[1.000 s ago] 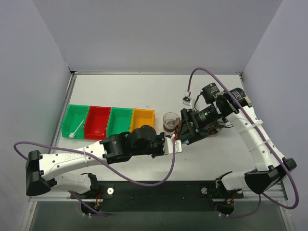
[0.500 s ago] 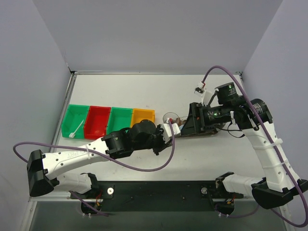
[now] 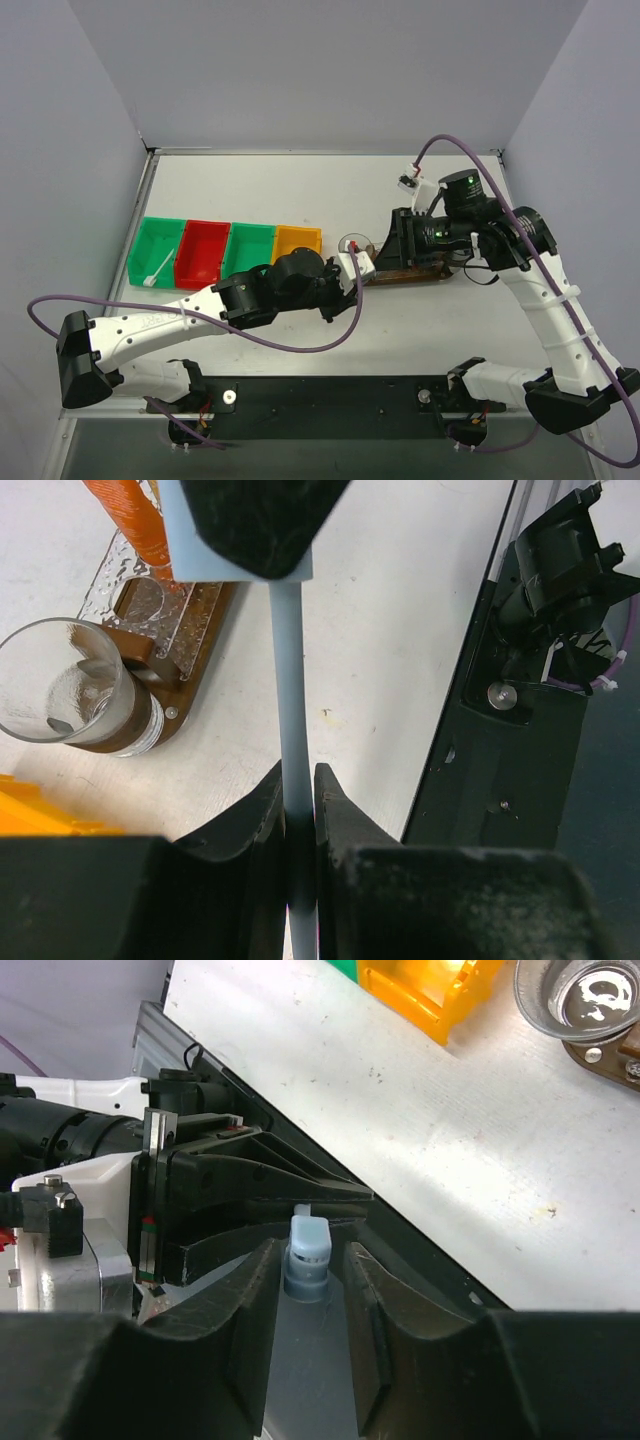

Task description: Prepare toiletry sets of a toothbrush and toothpaste on the tray

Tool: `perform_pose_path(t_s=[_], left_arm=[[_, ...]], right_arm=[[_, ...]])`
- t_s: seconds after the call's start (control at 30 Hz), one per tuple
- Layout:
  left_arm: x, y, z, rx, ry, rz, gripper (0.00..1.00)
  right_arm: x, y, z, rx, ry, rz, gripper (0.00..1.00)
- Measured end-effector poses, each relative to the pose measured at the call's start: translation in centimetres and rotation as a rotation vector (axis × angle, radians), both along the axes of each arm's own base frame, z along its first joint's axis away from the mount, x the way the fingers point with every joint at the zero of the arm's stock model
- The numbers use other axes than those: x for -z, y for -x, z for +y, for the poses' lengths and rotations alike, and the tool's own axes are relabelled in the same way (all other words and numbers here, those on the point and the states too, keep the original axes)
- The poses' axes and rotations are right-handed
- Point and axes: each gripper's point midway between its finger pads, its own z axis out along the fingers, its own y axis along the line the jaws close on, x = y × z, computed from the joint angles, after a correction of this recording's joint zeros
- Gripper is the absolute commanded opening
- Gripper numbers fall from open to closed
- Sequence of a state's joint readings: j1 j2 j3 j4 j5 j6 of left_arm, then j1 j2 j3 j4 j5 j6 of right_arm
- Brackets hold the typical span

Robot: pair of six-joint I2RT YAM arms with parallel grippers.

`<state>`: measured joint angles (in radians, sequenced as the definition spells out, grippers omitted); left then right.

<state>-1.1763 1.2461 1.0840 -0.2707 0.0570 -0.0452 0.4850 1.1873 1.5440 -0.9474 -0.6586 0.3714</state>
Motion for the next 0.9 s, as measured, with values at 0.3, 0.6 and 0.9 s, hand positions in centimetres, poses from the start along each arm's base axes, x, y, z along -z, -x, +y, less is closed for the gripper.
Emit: perform_pose_path(t_s=[0.3,0.6,0.9], left_arm=[[0.3,0.0,0.0,-0.001,-0.009,0.004,0.0],[0.1,-0.5,0.0,-0.031,0.005,0.003,0.83],[-0.9,-2.9,0.4,-0.133,0.061,0.036,0.88]], right_arm=[[1.1,0.8,1.0,-0.045,0.028,0.004,0.07],[1.3,0.2,0.6,-0.02,0.058,-0.022,0.0],[0.7,-2.9,-2.1,0.105,0.152,-0.14,0.0]])
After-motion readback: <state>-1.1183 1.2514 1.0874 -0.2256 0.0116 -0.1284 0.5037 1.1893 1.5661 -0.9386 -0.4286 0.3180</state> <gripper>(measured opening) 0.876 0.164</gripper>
